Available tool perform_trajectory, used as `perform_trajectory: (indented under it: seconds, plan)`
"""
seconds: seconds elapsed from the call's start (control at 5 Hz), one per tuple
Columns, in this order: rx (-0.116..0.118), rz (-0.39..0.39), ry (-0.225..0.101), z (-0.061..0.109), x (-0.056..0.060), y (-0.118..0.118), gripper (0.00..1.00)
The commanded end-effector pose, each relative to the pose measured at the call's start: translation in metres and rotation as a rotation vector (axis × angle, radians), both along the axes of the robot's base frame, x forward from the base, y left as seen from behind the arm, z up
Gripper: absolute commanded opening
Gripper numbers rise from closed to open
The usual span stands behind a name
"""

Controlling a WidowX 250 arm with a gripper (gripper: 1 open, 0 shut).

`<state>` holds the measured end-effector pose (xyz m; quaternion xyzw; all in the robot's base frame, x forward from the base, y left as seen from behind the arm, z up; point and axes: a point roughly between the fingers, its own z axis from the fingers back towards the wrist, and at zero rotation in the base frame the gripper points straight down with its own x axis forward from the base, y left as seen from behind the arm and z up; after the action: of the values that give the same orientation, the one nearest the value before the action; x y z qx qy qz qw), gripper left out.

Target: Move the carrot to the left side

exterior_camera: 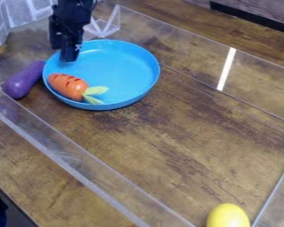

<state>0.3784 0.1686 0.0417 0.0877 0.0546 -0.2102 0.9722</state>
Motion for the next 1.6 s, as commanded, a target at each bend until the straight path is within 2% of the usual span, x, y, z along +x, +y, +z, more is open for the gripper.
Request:
perform_trajectory:
  seconds: [0.0,0.4,1.0,1.2,1.4]
  plan:
    - [0.026,-0.047,-0.083,0.038,0.004,-0.002,0.0]
    - [0.03,-0.086,-0.082,0.033,0.009,-0.009,0.0]
    - [0.044,-0.079,-0.082,0.061,0.003,0.014,0.0]
    - [0.046,-0.135,-0.088,0.061,0.004,0.032,0.0]
    - [0.05,-0.199,-0.093,0.061,0.003,0.037,0.0]
